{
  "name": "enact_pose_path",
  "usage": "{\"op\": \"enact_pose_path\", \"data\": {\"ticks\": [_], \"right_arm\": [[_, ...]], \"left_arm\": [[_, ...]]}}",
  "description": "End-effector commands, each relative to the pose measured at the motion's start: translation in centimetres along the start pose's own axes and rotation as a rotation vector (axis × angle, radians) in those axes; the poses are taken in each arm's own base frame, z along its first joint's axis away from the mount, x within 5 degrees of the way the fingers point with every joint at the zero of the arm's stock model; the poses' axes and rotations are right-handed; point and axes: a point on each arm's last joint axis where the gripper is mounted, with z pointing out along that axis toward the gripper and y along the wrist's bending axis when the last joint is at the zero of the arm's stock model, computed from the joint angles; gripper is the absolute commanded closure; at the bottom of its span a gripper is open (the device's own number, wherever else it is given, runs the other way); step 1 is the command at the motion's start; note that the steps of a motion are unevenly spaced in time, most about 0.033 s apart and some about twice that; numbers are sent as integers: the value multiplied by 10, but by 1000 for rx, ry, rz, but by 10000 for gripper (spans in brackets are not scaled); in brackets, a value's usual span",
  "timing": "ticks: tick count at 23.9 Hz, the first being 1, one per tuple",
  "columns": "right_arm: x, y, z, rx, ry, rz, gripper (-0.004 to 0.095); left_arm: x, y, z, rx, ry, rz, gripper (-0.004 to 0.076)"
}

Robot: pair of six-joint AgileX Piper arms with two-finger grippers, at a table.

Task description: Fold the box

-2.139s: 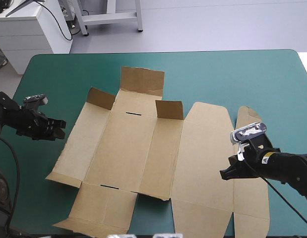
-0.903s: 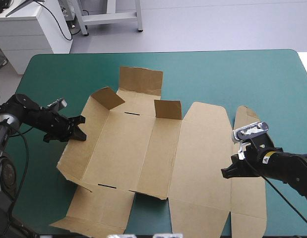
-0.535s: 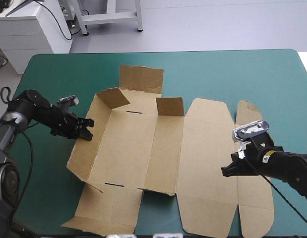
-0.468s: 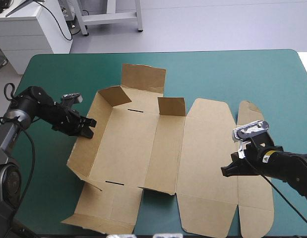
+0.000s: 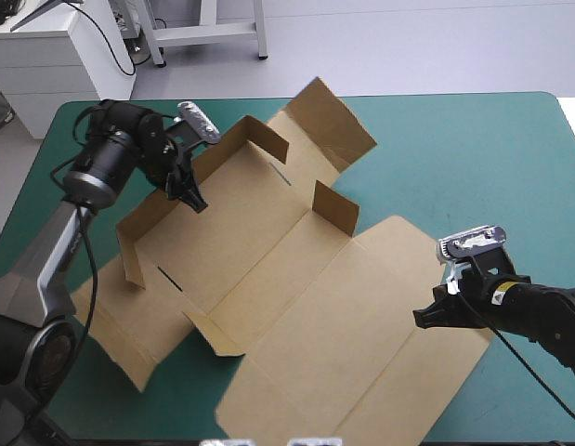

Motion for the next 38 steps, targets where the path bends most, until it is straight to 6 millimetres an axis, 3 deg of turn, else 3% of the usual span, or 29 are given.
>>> {"op": "enact_pose_path", "data": {"ticks": [1,6,11,20,25,29,38], "right_arm": [[-9,0,-9,11,-84,9,910],[-10,-1,-9,14,-87,21,910],[-11,-2,-10,22,-97,52,910],[-17,-7,-11,76,-160,90,910],[-34,-6,-25,96,-191,63,910],[-62,-9,-26,112,-161,43,909],[-86,-11,-24,128,-170,34,910]], "left_arm": [[-24,-9,-29,-173,21,218,731],[-65,-39,-19,-383,39,473,731],[-94,-70,-21,-479,-90,598,731],[-113,-120,-41,-556,-170,673,731],[-116,-135,-44,-568,-197,667,731],[-115,-152,-43,-556,-242,678,731],[-76,-186,-31,-759,-299,721,731]]}}
